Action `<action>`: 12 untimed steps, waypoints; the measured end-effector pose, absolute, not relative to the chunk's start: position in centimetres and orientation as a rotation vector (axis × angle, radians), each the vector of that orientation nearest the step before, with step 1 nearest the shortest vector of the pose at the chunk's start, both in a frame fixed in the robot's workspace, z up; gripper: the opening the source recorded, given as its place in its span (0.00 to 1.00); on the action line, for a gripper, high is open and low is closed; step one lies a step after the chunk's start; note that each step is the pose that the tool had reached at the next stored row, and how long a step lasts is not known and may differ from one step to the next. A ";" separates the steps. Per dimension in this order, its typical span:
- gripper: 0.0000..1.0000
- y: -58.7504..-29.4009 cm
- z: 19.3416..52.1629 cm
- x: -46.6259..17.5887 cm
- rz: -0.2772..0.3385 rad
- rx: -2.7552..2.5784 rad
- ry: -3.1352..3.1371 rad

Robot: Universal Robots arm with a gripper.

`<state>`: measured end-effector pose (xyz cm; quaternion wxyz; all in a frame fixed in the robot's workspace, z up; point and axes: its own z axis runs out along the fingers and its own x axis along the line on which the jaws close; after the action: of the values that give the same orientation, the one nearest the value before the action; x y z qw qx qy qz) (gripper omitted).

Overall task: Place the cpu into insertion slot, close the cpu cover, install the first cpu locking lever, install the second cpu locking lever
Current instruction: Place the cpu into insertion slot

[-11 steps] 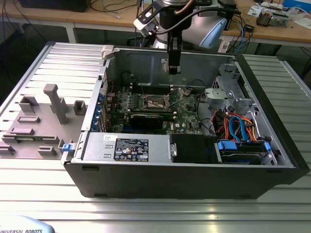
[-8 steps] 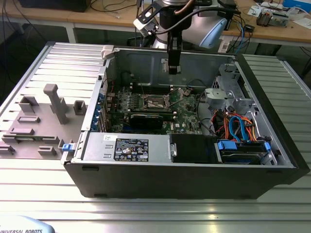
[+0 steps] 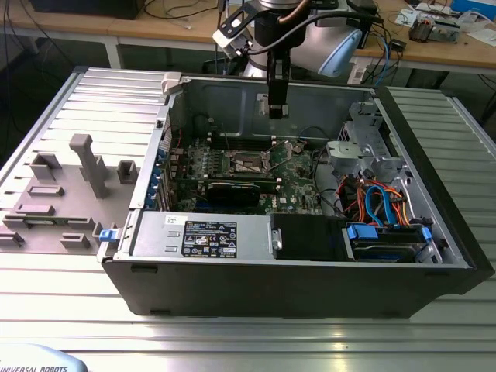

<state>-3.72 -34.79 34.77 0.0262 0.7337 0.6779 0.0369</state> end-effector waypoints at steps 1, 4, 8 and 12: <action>0.54 -34.8 34.8 -3.7 0.114 2.267 2.095; 0.54 -34.8 34.7 -3.7 0.114 2.267 2.095; 0.54 -34.8 34.3 -3.7 0.113 2.289 2.070; 0.54 -34.8 33.8 -3.9 0.112 2.314 2.040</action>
<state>-3.92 -34.79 33.77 0.0272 0.7493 0.6607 0.0361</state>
